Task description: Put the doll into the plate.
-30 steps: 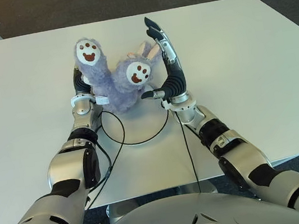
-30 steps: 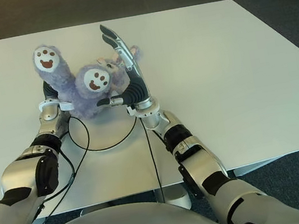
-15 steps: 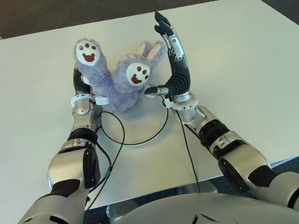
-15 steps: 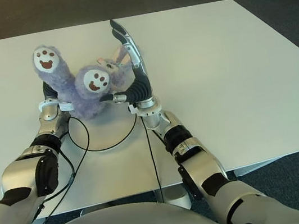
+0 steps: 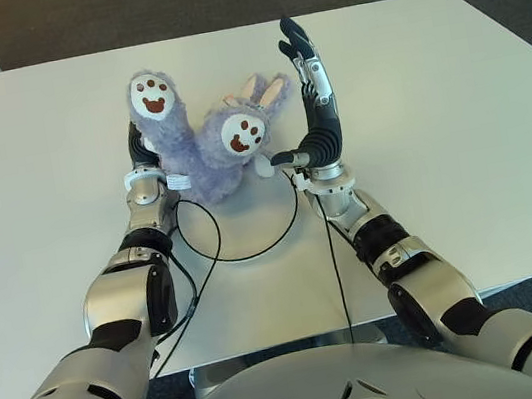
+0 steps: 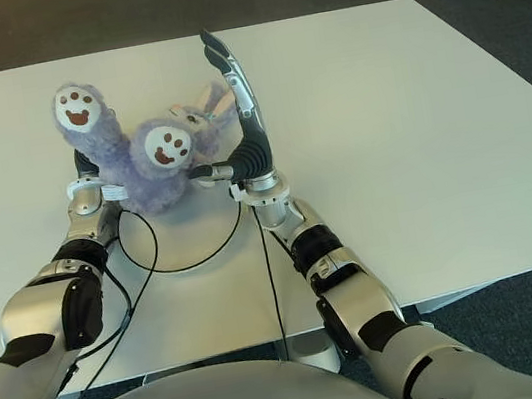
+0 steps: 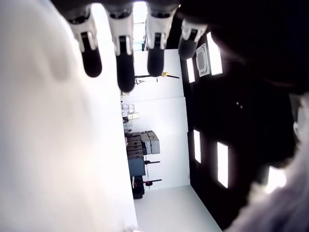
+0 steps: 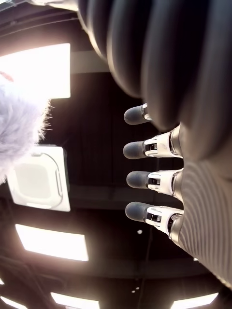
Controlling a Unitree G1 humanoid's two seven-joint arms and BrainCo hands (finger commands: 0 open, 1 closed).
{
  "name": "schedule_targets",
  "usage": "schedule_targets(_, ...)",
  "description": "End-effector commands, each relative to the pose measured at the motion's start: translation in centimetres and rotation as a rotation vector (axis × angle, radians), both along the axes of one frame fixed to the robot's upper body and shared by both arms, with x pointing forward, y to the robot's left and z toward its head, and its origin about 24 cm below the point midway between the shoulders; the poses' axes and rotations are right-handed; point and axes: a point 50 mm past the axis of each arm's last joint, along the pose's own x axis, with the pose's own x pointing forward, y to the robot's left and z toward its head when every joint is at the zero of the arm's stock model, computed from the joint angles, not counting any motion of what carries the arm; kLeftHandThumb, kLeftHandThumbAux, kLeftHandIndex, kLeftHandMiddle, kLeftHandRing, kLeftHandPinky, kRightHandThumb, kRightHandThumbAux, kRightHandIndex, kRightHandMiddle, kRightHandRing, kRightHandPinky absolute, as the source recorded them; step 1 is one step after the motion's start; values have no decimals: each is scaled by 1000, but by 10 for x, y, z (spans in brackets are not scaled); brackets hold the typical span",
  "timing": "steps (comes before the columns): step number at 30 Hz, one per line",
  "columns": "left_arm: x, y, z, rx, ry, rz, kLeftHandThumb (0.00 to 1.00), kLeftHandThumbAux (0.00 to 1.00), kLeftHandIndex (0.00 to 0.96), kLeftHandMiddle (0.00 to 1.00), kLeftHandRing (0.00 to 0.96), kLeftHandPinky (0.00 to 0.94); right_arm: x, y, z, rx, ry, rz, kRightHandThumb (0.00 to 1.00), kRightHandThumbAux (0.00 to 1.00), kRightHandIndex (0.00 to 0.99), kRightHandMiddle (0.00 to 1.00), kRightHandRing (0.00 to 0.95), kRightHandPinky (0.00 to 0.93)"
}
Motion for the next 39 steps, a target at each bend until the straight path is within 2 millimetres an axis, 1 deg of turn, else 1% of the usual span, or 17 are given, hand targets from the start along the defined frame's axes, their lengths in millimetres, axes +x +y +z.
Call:
schedule_targets(1,-30,3,-46,-49,195,30,0,377,10,154,244,359,-28,-4,-75,33,403,-60,40,396,0,4,0,0)
schedule_targets(8,-30,5,-46,-50,198,25,0,384,4,156,263,352,-26,-2,-75,64,456,-58,58,382,1,11,0,0)
schedule_targets(13,-31,5,-47,-40,201,24,0,383,2,168,269,337,-24,2,-68,110,460,-45,58,381,7,18,0,0)
schedule_targets(14,-31,6,-47,-37,203,24,0,378,0,173,263,284,-23,2,-66,119,460,-42,57,380,7,17,0,0)
schedule_targets(18,-31,5,-47,-30,205,25,0,376,0,175,261,266,-23,2,-65,136,468,-35,57,380,7,17,0,0)
schedule_targets(19,-31,5,-47,-27,206,26,0,370,0,174,239,228,-23,2,-65,143,472,-33,58,377,3,12,0,0)
schedule_targets(20,-31,5,-47,-24,205,26,0,369,0,174,233,217,-23,2,-64,149,476,-30,58,376,2,11,0,0)
schedule_targets(23,-31,6,-47,-21,202,24,0,367,0,168,220,234,-23,3,-63,160,484,-21,61,373,0,8,0,0)
schedule_targets(24,-31,6,-47,-21,202,23,0,369,0,162,226,289,-24,3,-63,161,486,-19,61,370,0,6,0,0)
schedule_targets(26,-31,6,-47,-25,205,22,0,374,0,160,233,301,-24,4,-62,168,487,-13,61,369,0,5,0,0)
schedule_targets(29,-31,7,-47,-26,206,20,0,375,0,161,236,282,-24,5,-60,187,491,-6,60,368,0,5,0,0)
schedule_targets(30,-31,7,-47,-26,206,20,0,373,0,161,229,252,-24,5,-60,191,493,-4,59,369,0,6,0,0)
schedule_targets(33,-31,7,-47,-25,205,20,0,373,0,160,227,242,-24,5,-59,198,496,-1,58,370,0,6,0,0)
schedule_targets(34,-31,7,-47,-25,204,21,0,374,0,159,213,206,-24,5,-59,200,497,0,54,373,0,6,0,0)
schedule_targets(35,-32,8,-47,-23,203,21,0,374,0,159,209,196,-24,5,-59,198,494,-2,53,374,0,5,0,0)
schedule_targets(36,-32,8,-47,-22,202,22,0,379,0,156,200,166,-24,6,-58,196,492,-3,52,375,0,7,0,0)
schedule_targets(39,-33,9,-48,-20,201,18,0,384,0,154,190,139,-24,6,-57,185,482,1,52,379,0,9,0,0)
